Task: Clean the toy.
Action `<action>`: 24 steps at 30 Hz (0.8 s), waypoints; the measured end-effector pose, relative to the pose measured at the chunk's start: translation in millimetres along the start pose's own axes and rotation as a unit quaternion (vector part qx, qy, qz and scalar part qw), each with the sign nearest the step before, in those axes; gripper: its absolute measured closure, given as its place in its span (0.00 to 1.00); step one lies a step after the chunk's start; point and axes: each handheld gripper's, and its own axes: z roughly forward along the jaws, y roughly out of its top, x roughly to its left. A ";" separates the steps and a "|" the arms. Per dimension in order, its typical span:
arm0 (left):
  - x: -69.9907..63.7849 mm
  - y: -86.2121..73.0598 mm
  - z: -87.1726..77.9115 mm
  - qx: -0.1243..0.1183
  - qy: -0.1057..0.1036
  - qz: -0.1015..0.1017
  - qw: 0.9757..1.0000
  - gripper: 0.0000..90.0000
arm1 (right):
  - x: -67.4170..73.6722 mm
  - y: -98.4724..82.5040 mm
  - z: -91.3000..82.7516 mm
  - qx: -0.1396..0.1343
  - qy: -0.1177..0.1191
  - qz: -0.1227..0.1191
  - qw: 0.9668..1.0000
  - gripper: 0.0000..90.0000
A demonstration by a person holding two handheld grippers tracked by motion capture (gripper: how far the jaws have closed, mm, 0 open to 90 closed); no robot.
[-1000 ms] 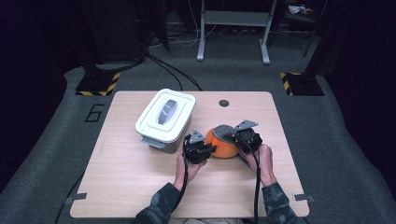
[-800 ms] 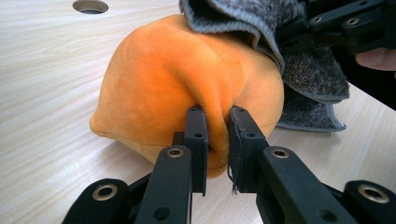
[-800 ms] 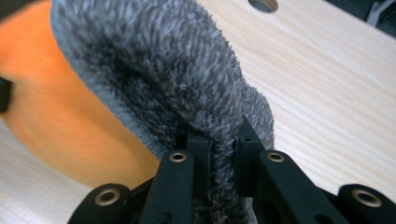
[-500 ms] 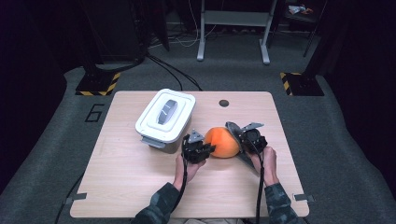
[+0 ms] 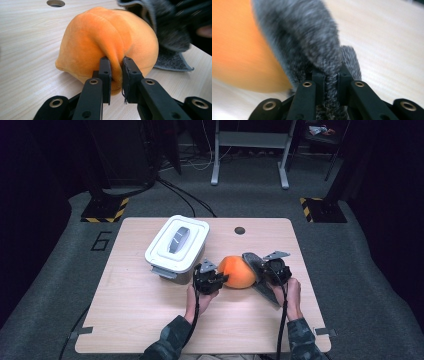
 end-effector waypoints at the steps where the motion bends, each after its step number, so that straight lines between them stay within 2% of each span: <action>1: -0.3 0.1 0.0 0.000 0.002 0.001 1.000 0.88 | 3.1 3.0 -7.0 -0.013 0.002 -0.003 1.000 0.90; 3: -0.6 0.0 -0.1 0.000 0.002 0.000 1.000 0.88 | 10.9 9.6 -17.8 -0.037 0.016 -0.010 0.999 0.90; 5: -0.5 0.1 -0.2 0.000 0.003 0.002 1.000 0.87 | 17.8 14.0 -19.0 -0.036 0.033 -0.020 0.999 0.90; 7: -0.7 0.3 -0.5 0.000 0.003 0.003 1.000 0.87 | 22.9 15.5 -12.6 -0.030 0.038 -0.025 0.999 0.90; 10: -3.6 -0.2 -1.9 0.006 0.023 0.040 0.999 0.80 | 28.3 15.0 -1.0 -0.019 0.036 -0.020 0.999 0.90; 11: -5.7 -1.6 -2.8 0.006 0.037 0.057 0.998 0.76 | 27.6 15.4 -0.1 -0.021 0.037 -0.022 0.999 0.90; 12: -6.8 -2.3 -3.2 0.007 0.044 0.066 0.997 0.70 | 27.4 16.1 0.6 -0.021 0.035 -0.015 0.999 0.90; 15: -12.9 -6.8 -2.7 0.013 0.066 0.094 0.993 0.62 | 27.6 17.9 1.1 -0.020 0.028 -0.018 0.999 0.91; 18: -17.8 -11.0 1.8 0.020 0.087 0.115 0.989 0.55 | 27.1 19.8 2.3 -0.018 0.025 -0.019 0.999 0.91; 19: -19.1 -11.2 3.5 0.018 0.088 0.117 0.989 0.53 | 26.8 20.5 2.7 -0.018 0.025 -0.018 0.999 0.91; 21: -21.9 -10.2 6.8 0.018 0.102 0.136 0.985 0.53 | 26.7 21.3 3.6 -0.019 0.025 -0.021 0.999 0.91; 23: -22.2 -10.2 8.9 0.016 0.103 0.140 0.985 0.54 | 26.7 21.4 3.6 -0.020 0.025 -0.020 0.999 0.91; 24: -21.7 -10.4 10.8 0.012 0.104 0.137 0.985 0.64 | 26.0 21.2 3.7 -0.020 0.025 -0.017 0.999 0.90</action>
